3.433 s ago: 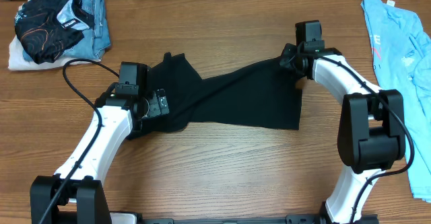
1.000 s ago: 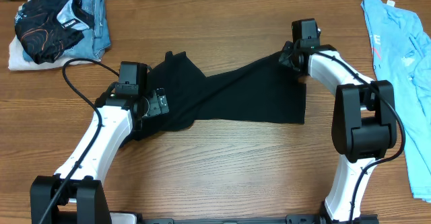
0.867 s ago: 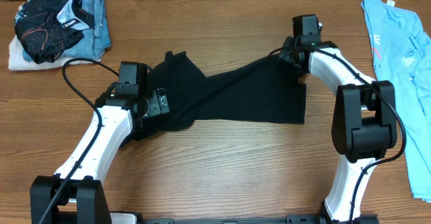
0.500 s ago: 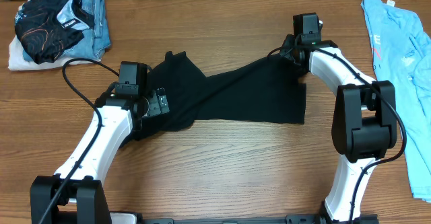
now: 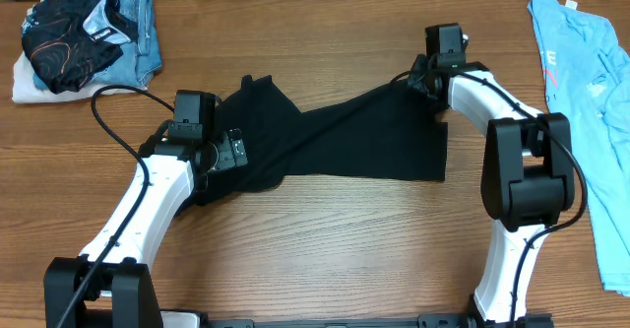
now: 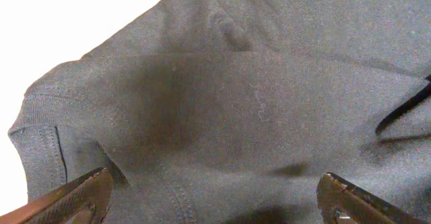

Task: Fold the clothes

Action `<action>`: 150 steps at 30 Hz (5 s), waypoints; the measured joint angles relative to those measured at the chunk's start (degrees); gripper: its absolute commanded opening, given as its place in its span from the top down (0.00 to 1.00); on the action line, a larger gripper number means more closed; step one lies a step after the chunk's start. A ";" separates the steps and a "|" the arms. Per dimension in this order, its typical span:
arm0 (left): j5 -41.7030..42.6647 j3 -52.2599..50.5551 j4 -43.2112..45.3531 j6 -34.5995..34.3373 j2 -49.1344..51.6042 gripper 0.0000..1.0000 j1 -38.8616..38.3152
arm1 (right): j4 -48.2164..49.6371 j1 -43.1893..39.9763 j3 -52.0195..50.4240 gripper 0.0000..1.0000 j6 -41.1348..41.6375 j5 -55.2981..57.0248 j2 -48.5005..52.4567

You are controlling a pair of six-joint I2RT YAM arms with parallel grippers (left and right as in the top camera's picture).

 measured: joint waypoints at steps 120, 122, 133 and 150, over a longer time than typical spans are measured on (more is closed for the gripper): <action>15.63 44.19 -35.76 6.08 3.93 0.96 -2.60 | -56.61 -0.04 -0.11 0.66 39.15 14.47 -40.39; 13.35 46.73 -37.18 6.03 1.38 0.96 -2.60 | -55.78 -0.04 -0.76 0.65 37.75 12.96 -39.82; 3.89 52.85 -38.91 4.13 -3.98 0.96 -2.60 | -51.82 -0.04 -1.25 0.23 25.62 0.74 -36.83; -5.27 55.60 -42.29 1.29 -5.92 0.95 -2.60 | -39.10 6.38 -12.79 0.08 11.63 -22.08 -28.81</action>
